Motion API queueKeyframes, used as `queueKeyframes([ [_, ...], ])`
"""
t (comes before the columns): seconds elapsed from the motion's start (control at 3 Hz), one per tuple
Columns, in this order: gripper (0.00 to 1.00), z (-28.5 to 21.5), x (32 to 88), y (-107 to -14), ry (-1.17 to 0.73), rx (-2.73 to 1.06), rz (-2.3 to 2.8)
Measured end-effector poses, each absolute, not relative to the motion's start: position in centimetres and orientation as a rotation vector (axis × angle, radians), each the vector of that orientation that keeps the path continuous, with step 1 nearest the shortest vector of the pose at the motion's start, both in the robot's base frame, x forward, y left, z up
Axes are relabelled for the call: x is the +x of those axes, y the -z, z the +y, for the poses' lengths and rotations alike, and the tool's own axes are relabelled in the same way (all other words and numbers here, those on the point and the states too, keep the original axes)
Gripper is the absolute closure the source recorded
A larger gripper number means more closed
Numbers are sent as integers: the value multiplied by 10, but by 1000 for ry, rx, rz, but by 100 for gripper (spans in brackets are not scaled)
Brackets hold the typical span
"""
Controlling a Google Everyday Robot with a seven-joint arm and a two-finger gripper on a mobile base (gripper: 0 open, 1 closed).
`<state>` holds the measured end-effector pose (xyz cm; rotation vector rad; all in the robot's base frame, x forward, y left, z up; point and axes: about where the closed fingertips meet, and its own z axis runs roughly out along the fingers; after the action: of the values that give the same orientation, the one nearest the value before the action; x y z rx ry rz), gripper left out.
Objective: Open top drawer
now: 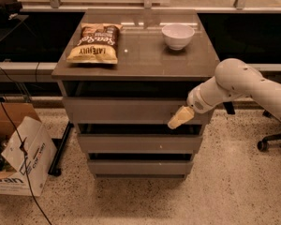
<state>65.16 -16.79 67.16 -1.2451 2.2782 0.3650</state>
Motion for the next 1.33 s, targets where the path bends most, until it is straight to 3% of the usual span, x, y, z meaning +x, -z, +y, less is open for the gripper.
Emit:
queueKeyframes([
  [0.67,69,-177,616,-677,-352,-1313,2299],
  [1.0,56,-177,616,-678,-352,-1313,2299],
  [1.33,32,-177,616,-678,-352,-1313,2299],
])
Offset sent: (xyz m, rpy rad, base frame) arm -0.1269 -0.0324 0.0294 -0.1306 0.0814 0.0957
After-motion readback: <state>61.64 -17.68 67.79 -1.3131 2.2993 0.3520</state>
